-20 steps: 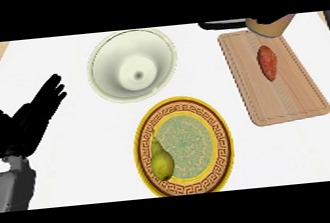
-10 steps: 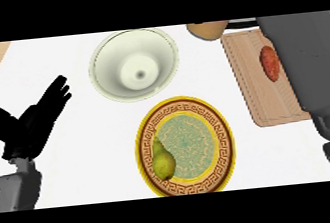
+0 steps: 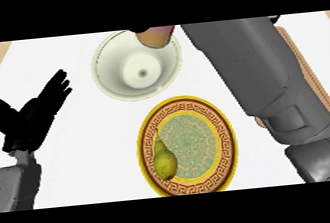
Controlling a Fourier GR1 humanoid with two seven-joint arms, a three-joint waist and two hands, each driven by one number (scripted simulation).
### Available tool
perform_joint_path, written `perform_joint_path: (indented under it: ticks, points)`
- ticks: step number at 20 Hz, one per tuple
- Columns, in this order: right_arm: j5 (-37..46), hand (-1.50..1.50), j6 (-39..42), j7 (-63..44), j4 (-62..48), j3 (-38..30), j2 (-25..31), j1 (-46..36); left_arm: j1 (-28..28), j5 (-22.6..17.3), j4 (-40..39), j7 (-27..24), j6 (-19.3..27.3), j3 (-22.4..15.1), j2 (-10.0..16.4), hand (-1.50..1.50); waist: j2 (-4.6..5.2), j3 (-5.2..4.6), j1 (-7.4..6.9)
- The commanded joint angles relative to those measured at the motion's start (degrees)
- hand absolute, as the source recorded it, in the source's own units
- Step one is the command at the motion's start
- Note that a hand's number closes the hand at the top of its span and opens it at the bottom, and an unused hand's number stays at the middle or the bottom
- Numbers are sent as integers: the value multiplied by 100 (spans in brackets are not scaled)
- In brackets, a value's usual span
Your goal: Pick the can from the plate and place it in the bowl
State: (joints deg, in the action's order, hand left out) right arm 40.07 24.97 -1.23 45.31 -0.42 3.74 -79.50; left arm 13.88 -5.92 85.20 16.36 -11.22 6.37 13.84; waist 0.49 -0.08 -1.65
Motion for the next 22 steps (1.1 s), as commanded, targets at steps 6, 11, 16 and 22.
perform_joint_path:
  ticks: [6,11,16,22]
  points:
    - [138,150,-1380,206,-2025,4,-366,-694,280,5,-70,108,-67,-114,-61,0,98,-8,-294]
    - [-158,150,-1208,720,-2694,-59,-372,-772,256,216,-60,-64,48,-364,-304,0,125,-7,-366]
    - [-200,150,-1570,1004,-3147,258,-373,-555,510,126,-155,-113,-143,-303,-165,0,239,-17,-702]
    - [-1386,-150,-1465,533,-3611,-734,-374,-491,702,122,-218,63,-177,-431,-245,0,275,-11,-908]
